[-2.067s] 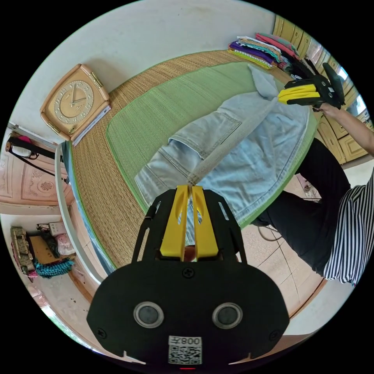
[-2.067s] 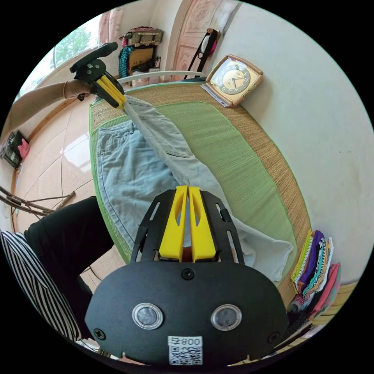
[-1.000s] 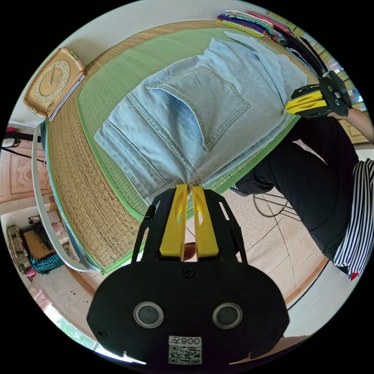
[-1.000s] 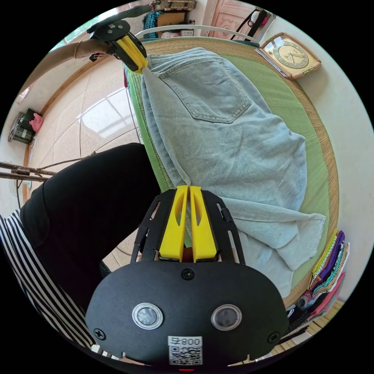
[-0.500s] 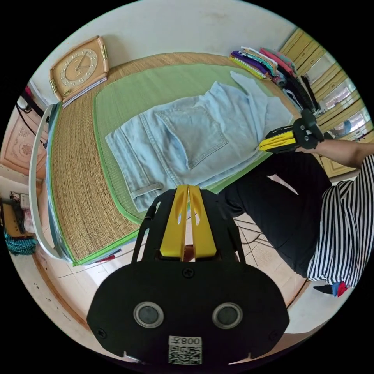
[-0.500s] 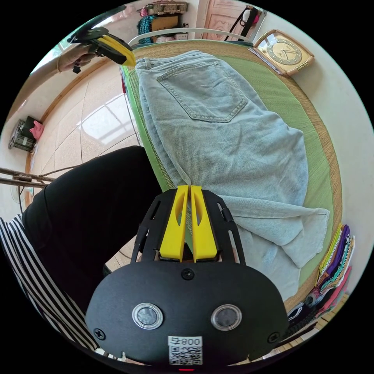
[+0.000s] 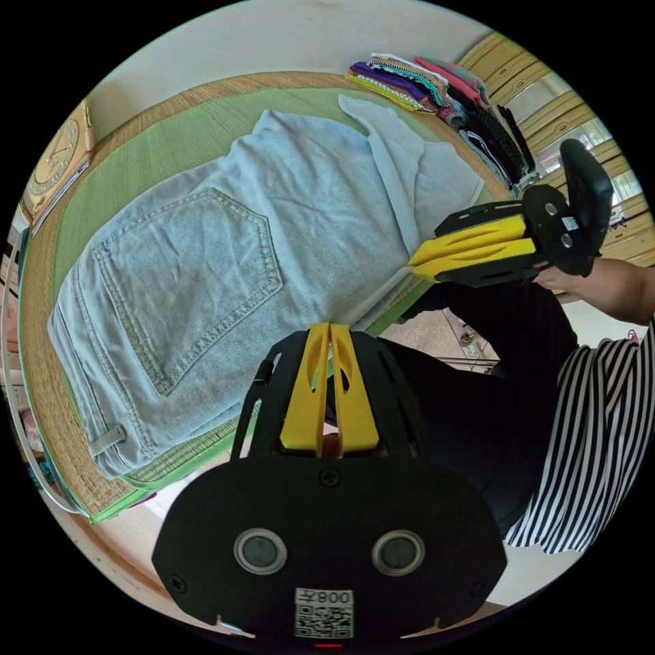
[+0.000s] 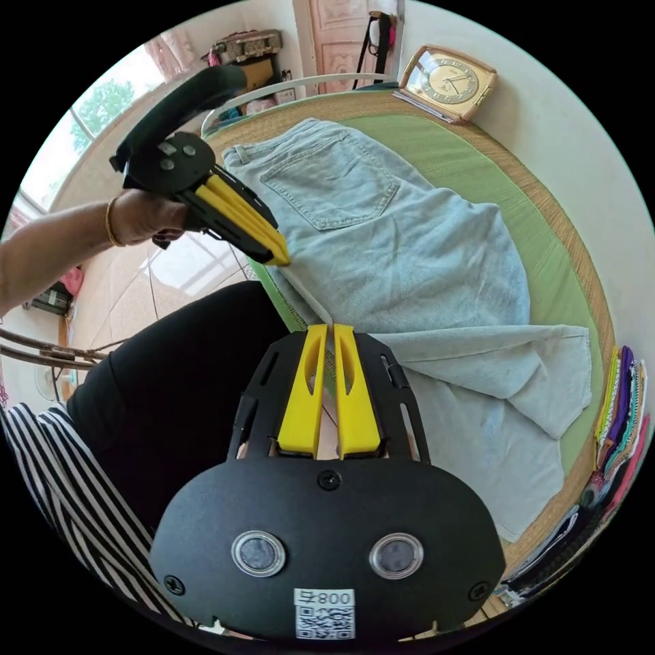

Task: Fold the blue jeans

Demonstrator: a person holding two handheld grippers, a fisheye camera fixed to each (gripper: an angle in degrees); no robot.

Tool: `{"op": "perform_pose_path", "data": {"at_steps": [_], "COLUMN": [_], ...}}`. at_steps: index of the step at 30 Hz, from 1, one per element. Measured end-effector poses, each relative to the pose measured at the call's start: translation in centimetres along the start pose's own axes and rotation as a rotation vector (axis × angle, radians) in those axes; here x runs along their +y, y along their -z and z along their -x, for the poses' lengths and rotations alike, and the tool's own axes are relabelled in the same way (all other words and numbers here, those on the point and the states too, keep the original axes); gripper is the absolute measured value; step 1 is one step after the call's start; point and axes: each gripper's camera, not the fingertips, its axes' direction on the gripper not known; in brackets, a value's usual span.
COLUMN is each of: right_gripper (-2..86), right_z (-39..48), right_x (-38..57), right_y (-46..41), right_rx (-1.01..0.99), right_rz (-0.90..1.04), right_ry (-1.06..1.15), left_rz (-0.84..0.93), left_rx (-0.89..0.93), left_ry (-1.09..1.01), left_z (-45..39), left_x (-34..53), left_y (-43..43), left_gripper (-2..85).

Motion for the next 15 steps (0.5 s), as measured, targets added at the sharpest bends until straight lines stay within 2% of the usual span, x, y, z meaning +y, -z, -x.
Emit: {"op": "perform_pose_path", "data": {"at_steps": [2, 8, 11, 15], "right_gripper": [0.9, -0.2, -0.3, -0.2], "right_z": [-2.3, -13.9, -19.3, -22.7], "right_x": [0.7, 2.8, 3.7, 5.3], "right_y": [1.1, 1.8, -1.2, -0.3], "right_rx": [-0.028, 0.119, 0.043, -0.045], "right_rz": [-0.032, -0.032, 0.080, 0.020], "right_ry": [-0.053, -0.278, -0.359, -0.417], "left_rz": [0.005, 0.027, -0.031, -0.158], "left_rx": [-0.005, 0.001, 0.067, 0.174], "left_ry": [-0.001, 0.001, 0.025, 0.021], "left_z": [-0.1, -0.5, -0.9, -2.3], "left_x": [-0.1, -0.5, -1.2, -4.3], "left_y": [-0.4, -1.2, -0.5, -0.1], "left_gripper": [0.1, 0.3, 0.6, 2.0]}}
